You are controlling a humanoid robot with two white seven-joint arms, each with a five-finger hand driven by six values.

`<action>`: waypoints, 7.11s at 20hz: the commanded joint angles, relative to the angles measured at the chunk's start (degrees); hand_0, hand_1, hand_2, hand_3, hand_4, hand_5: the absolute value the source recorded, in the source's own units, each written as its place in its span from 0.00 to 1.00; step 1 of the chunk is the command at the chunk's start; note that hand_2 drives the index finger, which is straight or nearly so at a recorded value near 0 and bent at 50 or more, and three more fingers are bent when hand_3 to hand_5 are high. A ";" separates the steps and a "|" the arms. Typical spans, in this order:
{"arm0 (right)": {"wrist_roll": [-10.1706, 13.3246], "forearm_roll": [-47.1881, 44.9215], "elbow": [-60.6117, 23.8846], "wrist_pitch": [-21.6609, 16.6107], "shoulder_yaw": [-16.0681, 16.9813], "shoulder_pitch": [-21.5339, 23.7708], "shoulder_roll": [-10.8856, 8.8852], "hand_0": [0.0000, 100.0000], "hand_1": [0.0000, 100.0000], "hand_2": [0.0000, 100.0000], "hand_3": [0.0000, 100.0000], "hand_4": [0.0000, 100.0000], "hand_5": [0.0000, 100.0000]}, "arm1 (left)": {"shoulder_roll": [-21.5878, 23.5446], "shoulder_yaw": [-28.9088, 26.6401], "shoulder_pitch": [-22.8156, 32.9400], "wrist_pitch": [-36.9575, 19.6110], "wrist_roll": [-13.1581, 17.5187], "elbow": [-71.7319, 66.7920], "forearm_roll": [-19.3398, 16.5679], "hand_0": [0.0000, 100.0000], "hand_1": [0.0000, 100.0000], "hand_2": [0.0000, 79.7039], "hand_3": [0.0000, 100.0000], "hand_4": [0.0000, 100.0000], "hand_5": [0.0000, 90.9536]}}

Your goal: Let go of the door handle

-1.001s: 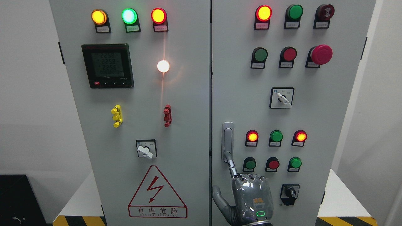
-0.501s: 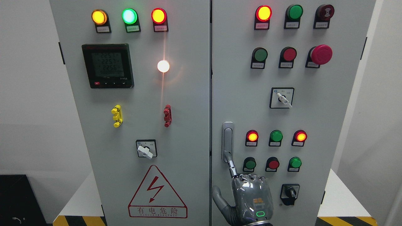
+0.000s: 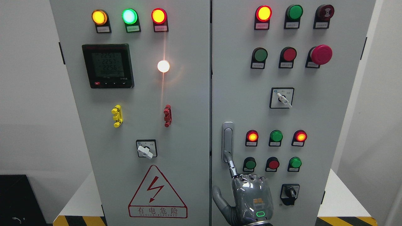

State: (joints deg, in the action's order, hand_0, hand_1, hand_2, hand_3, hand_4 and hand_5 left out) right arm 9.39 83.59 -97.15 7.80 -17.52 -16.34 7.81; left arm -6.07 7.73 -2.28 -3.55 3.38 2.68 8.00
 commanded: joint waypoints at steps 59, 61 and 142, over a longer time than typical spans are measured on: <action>-0.07 0.00 1.18 0.81 -0.32 1.13 0.37 0.49 0.30 0.04 1.00 1.00 1.00 | 0.00 0.00 0.00 -0.05 0.04 0.05 0.00 0.12 0.56 0.00 0.00 0.00 0.00; -0.07 0.00 1.18 0.81 -0.32 1.13 0.37 0.49 0.30 0.04 1.00 1.00 1.00 | 0.00 0.00 0.00 -0.05 0.04 0.05 0.00 0.12 0.56 0.00 0.00 0.00 0.00; 0.10 0.70 -3.83 0.37 -0.32 1.48 0.28 0.50 0.30 0.37 1.00 1.00 1.00 | 0.00 0.00 0.00 -0.05 0.04 -0.04 0.00 0.12 0.56 0.00 0.00 0.00 0.00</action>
State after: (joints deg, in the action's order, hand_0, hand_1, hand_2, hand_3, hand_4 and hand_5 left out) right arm 9.63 84.41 -99.71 8.30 -17.83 -14.88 8.10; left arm -6.06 7.73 -2.29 -3.51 3.38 2.69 8.00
